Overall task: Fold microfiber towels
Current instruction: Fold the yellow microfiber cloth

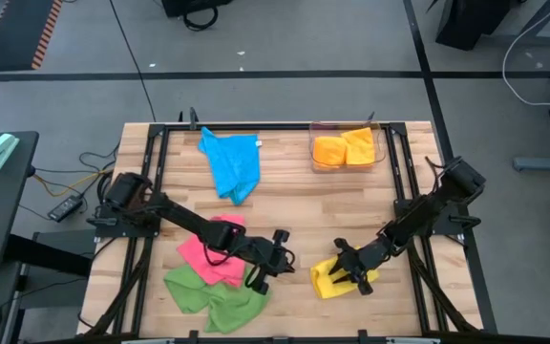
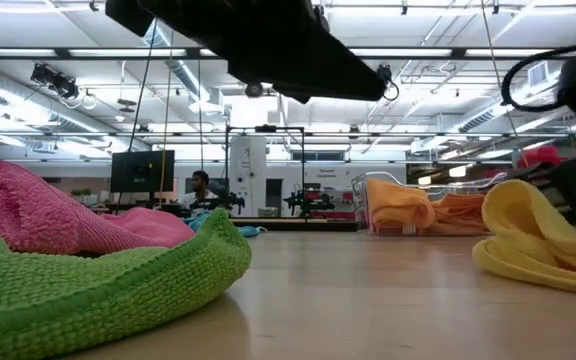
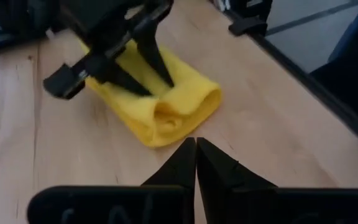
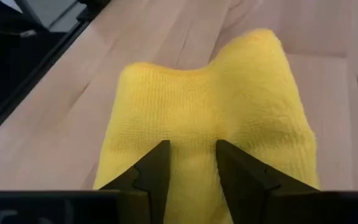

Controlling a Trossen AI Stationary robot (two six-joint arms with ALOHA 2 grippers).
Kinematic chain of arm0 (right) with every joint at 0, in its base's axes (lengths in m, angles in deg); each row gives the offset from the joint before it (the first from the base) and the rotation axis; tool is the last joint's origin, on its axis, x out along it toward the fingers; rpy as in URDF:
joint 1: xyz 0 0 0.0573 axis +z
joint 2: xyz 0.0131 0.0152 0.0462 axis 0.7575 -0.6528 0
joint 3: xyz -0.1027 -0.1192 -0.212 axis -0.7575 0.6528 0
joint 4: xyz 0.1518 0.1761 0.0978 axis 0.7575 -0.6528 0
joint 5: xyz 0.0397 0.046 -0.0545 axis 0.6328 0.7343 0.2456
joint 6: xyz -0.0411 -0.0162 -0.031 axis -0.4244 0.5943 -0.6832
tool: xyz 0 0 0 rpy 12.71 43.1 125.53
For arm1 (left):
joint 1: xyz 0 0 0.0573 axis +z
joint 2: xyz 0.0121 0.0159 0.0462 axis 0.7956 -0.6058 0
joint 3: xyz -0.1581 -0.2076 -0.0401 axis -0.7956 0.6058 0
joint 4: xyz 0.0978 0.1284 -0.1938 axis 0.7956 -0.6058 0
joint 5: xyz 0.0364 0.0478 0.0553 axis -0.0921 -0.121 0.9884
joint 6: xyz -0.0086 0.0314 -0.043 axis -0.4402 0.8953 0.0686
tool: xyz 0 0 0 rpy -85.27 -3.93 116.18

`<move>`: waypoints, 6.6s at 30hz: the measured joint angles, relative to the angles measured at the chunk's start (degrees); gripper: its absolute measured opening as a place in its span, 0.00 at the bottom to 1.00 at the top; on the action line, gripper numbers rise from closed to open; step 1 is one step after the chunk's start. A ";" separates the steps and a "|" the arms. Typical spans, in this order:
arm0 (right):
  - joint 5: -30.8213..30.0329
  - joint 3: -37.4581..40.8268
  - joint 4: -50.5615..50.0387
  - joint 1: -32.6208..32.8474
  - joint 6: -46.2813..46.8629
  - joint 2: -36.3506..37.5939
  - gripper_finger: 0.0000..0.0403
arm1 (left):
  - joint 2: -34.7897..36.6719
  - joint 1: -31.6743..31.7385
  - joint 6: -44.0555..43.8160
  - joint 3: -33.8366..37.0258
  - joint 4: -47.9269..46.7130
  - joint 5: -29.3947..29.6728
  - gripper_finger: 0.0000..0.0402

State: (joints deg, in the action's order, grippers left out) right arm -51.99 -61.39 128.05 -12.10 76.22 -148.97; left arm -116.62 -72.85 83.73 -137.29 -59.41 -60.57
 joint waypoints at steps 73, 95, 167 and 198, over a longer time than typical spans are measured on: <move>-3.32 -10.39 -34.14 -2.67 -8.06 15.79 0.54 | 0.31 1.27 -1.55 0.07 -2.71 0.11 0.04; -1.69 -9.20 -47.07 -3.04 -10.49 13.65 0.54 | 1.68 1.18 -1.13 0.00 -2.52 0.11 0.04; -22.61 -22.49 -36.29 -6.92 -13.66 0.10 0.54 | 9.10 1.22 0.76 1.74 -12.53 4.79 0.06; -31.22 -31.44 -47.13 -3.81 -6.36 -12.15 0.42 | 32.88 5.48 -1.21 27.65 9.55 5.03 0.07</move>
State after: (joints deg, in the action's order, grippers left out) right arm -83.21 -92.84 80.93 -15.90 69.86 -161.11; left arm -83.75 -67.38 82.52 -109.64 -49.87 -55.54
